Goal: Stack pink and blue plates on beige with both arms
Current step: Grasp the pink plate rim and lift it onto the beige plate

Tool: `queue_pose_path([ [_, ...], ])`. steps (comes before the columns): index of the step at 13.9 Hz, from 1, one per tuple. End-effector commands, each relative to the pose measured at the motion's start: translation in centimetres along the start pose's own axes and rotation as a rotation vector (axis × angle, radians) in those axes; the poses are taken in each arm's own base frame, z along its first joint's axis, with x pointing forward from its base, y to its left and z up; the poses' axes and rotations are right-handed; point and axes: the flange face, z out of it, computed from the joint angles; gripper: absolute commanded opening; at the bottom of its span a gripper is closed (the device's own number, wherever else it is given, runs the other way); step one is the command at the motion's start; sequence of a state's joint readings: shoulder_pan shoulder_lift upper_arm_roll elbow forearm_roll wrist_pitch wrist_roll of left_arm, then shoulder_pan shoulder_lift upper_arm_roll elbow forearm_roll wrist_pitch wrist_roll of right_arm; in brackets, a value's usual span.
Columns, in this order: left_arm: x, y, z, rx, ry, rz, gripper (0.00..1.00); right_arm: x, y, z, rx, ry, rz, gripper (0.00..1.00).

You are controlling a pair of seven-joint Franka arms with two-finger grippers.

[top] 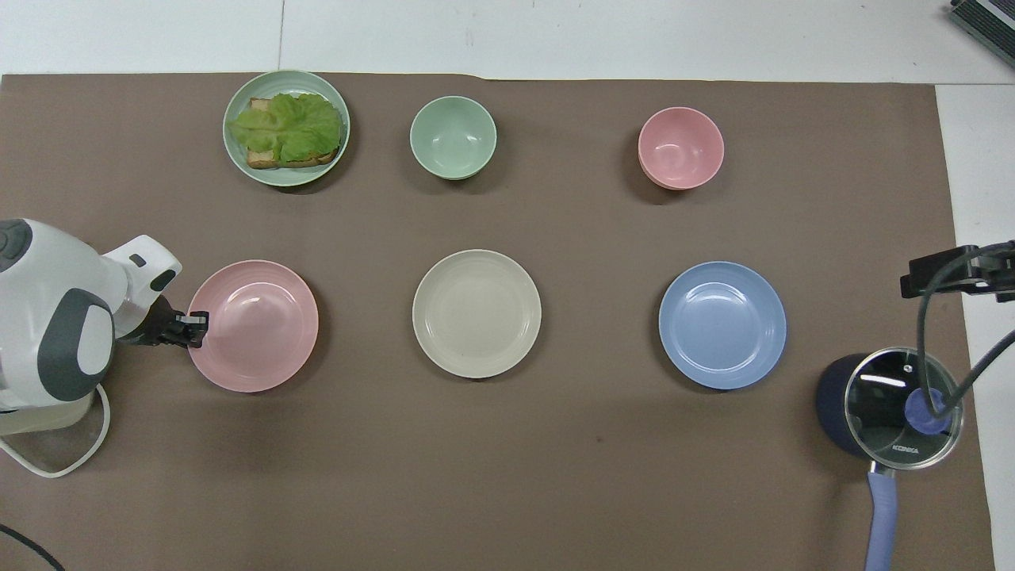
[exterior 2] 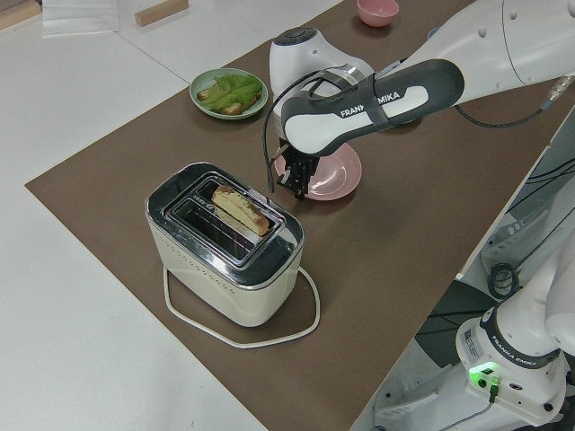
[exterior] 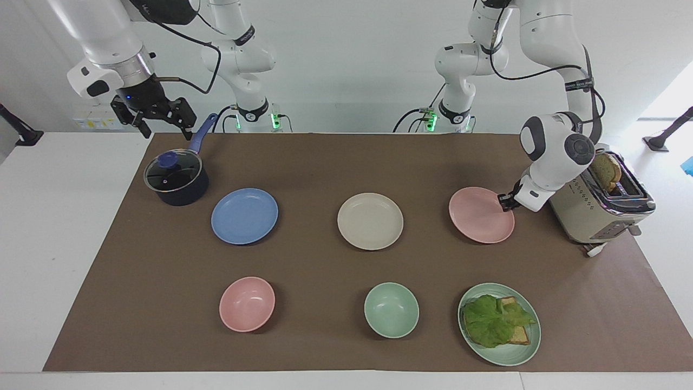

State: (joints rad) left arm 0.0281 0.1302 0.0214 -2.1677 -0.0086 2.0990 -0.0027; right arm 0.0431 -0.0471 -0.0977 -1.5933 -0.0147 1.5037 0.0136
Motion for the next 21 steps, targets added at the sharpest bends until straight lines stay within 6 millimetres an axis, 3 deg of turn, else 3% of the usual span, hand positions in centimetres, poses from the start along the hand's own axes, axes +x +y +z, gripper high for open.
queue_pose_path([
  [1,-0.3,-0.6,-1.9,-0.067,-0.043,-0.036,0.0,-0.6,0.1,-0.1,0.016,0.019,-0.012,1.0],
  [5,0.4,1.2,-7.9,-0.227,-0.075,-0.074,0.0,-0.7,0.0,-0.2,0.016,0.022,-0.014,1.0],
  [7,0.1,2.5,-9.7,-0.298,-0.089,-0.107,0.0,-0.7,0.1,-0.2,0.016,0.021,-0.012,1.0],
  [8,-0.2,4.0,-10.2,-0.311,-0.082,-0.113,0.0,-0.7,0.1,-0.2,0.016,0.021,-0.012,1.0],
  [12,-0.9,11.7,-10.2,-0.384,-0.036,-0.099,0.0,-0.7,0.1,-0.2,0.016,0.021,-0.012,1.0],
  [14,-1.6,14.5,-9.8,-0.402,-0.017,-0.099,0.0,-0.8,0.1,-0.1,0.016,0.019,-0.012,1.0],
  [16,-2.7,19.4,-9.3,-0.41,0.008,-0.109,0.0,-0.8,0.2,-0.1,0.016,0.019,-0.011,1.0],
  [18,-3.3,23.1,-7.5,-0.409,0.031,-0.124,0.0,-0.8,0.2,0.0,0.016,0.016,-0.011,1.0],
  [21,-4.3,26.8,-4.0,-0.398,0.009,-0.143,0.0,-0.8,0.2,0.1,0.016,0.015,-0.011,1.0],
])
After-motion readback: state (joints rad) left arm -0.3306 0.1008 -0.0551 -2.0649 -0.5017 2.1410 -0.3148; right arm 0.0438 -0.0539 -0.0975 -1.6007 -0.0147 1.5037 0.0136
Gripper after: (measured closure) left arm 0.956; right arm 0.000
